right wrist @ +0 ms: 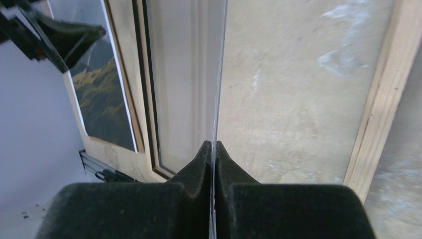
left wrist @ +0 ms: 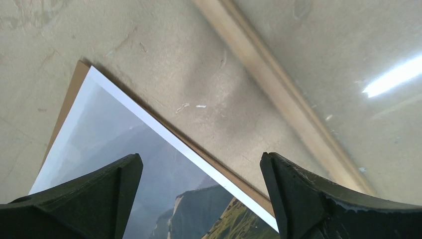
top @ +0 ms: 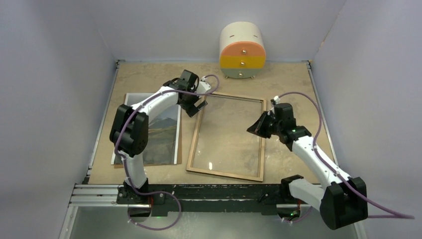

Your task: Put the photo into the frame

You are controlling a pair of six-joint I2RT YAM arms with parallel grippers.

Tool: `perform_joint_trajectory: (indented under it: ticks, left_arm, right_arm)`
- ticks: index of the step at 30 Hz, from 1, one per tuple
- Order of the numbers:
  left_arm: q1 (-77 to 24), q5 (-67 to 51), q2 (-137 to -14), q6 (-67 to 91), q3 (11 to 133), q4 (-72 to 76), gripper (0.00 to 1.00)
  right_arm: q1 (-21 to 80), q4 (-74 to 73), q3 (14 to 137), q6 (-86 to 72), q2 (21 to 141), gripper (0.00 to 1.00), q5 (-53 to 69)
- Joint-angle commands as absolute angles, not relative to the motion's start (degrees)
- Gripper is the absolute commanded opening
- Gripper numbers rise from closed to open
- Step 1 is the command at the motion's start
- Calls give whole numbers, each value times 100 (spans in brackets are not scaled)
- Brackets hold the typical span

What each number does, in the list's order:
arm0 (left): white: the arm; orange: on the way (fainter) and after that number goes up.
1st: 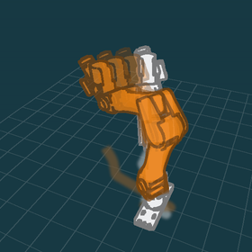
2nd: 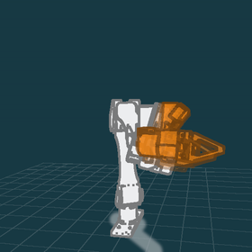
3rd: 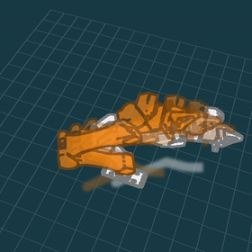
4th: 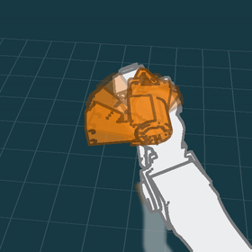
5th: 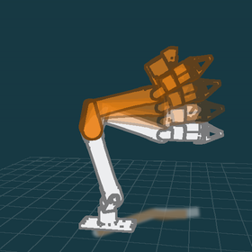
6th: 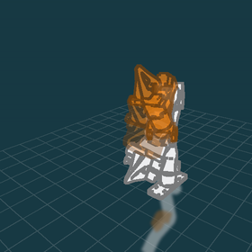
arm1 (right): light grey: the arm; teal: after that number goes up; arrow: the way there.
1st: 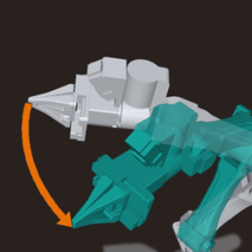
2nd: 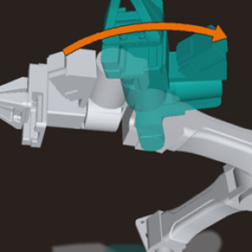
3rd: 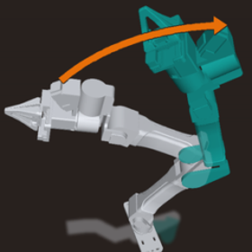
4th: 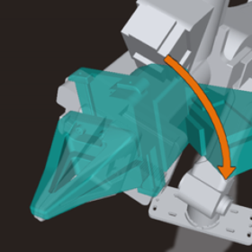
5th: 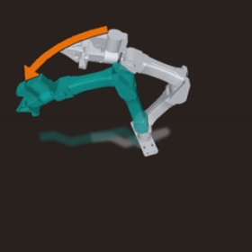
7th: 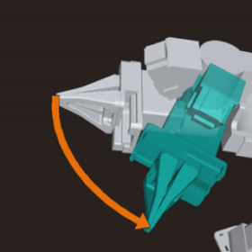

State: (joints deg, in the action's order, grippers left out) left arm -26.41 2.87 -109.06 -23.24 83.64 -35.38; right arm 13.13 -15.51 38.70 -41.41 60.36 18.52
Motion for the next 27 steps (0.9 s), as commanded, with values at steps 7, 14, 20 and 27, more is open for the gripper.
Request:
perform_joint_trajectory:
  ticks: [7, 14, 20, 27]
  left_arm:
    - [-2420, 236, -10806, -2065, 8467, -3730, 96]
    - [-1776, 27, -10562, -2133, 8596, -3778, 96]
    - [-1377, -148, -10380, -2177, 8588, -3783, 96]
    - [-527, -199, -10376, -1948, 8823, -3783, 97]
  right_arm:
    - [2313, -1100, 4168, -4621, 6384, 0, 1522]
    - [2320, -1262, 4813, -4595, 6339, 0, 1664]
    - [2454, -1051, 5289, -4931, 6337, 0, 2225]
    - [2549, -538, 5631, -5586, 6114, 0, 2679]
